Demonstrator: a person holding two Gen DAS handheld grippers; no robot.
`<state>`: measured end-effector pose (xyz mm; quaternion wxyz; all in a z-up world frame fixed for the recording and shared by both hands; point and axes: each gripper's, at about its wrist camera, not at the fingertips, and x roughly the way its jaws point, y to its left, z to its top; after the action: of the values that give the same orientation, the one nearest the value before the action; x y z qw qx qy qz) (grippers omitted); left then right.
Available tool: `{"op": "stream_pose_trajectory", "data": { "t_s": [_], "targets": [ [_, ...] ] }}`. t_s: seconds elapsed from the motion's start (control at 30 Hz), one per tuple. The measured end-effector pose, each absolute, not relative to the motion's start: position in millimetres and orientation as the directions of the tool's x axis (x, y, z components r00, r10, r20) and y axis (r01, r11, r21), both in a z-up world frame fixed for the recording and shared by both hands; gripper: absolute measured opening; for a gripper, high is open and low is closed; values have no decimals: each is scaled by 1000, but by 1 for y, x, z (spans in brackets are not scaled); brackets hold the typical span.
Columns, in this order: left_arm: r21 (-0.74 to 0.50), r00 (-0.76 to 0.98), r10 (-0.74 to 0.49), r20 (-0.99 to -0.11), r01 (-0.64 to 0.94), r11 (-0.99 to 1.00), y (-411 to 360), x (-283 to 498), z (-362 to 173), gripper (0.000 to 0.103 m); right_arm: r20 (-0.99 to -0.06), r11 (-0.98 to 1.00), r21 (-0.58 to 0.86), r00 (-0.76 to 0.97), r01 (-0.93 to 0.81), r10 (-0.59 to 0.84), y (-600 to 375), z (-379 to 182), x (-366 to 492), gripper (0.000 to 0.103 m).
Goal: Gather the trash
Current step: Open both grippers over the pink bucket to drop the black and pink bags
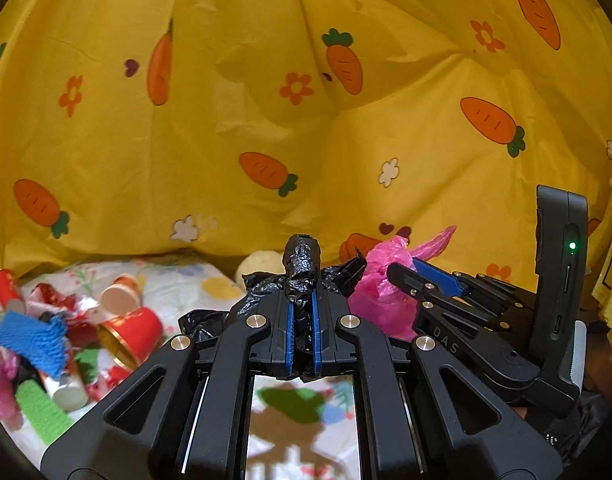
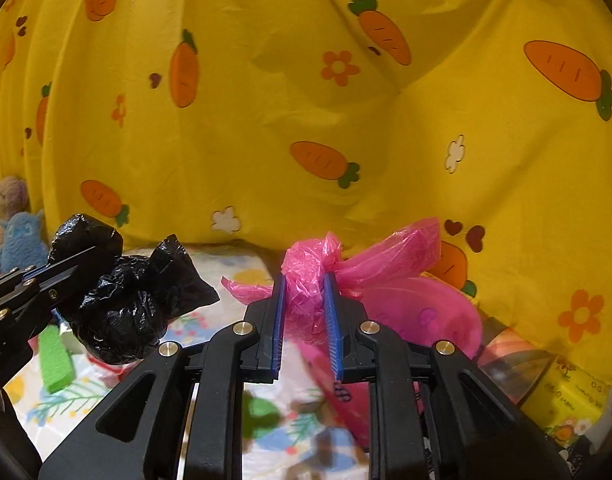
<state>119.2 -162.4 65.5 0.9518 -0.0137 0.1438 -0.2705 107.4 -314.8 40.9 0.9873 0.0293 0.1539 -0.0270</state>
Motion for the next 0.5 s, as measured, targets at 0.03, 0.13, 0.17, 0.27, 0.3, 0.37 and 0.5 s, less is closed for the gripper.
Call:
{"op": "stream_pose_trajectory", "data": {
  "t_s": [0.03,0.13,0.17,0.27,0.3,0.37,0.5],
  "targets": [
    [-115,797,-542,-267,533,839,-173,130,66,6,-306,993,64,949,100,-76,-333,42,117,20],
    [-163,749,-603,-276,581,797,-200,157,63,6,-305,988,70,946,135,-108,-348,41,124,20],
    [-176,732,-621,-280,597,783,-209,166,60,6,-308,986,75,943,152,-122,-354,40,128,20],
    [-220,687,-665,-294,628,746,-228,189,50,6,-313,981,89,939,175,-139,-370,37,135,20],
    [-243,674,-674,-302,629,738,-233,197,46,6,-316,979,92,938,181,-143,-374,36,137,20],
    [-276,657,-685,-317,627,729,-239,210,39,7,-324,977,97,934,191,-150,-380,33,140,21],
    [-322,628,-707,-326,629,707,-248,227,29,7,-350,972,98,922,212,-166,-389,24,150,21]
  ]
}}
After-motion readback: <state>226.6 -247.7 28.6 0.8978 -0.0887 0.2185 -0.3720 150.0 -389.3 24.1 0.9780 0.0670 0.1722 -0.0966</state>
